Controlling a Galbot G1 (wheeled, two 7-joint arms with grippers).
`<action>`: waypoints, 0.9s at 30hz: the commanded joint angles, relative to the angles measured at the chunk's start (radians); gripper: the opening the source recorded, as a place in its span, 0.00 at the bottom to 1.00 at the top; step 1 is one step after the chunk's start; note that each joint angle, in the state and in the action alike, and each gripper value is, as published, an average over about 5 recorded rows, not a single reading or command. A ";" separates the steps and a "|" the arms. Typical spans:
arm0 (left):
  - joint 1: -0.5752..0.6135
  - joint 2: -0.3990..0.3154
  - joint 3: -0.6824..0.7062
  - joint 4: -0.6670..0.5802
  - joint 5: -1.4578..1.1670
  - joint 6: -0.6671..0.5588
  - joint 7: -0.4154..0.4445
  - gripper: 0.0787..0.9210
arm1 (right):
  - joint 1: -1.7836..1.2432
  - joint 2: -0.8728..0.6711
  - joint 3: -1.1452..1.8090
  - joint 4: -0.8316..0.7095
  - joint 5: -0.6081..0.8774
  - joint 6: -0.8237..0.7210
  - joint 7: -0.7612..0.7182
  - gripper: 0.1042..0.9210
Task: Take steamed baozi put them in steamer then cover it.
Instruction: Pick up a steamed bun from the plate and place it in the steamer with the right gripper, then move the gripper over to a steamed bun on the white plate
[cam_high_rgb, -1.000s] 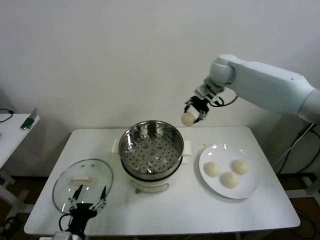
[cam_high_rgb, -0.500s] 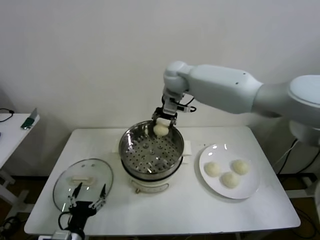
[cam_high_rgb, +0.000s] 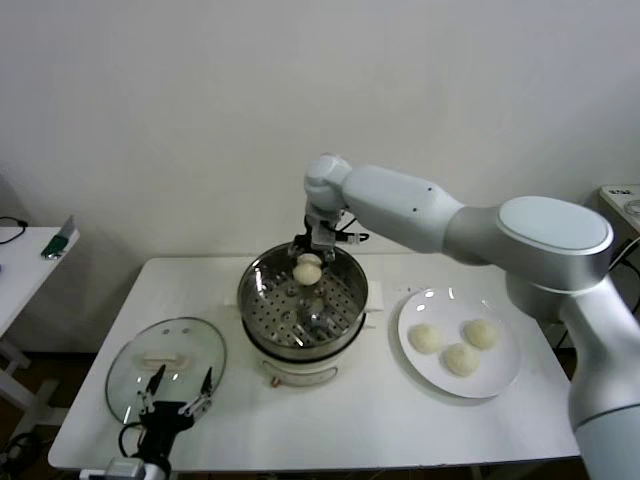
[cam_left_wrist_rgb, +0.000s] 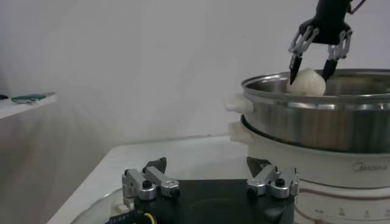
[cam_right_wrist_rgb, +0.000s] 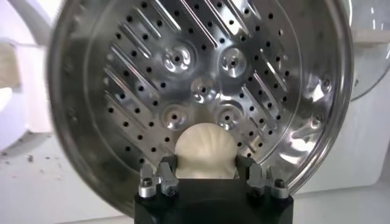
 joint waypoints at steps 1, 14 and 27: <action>-0.004 0.001 -0.001 0.005 -0.003 0.001 0.000 0.88 | -0.082 0.049 0.065 -0.114 -0.103 0.041 0.023 0.69; -0.005 0.001 0.000 -0.005 -0.008 0.007 0.000 0.88 | 0.061 -0.024 -0.048 0.006 0.185 0.016 -0.025 0.87; 0.009 -0.003 0.011 -0.054 -0.041 0.047 0.004 0.88 | 0.610 -0.440 -0.652 0.373 1.157 -0.518 -0.181 0.88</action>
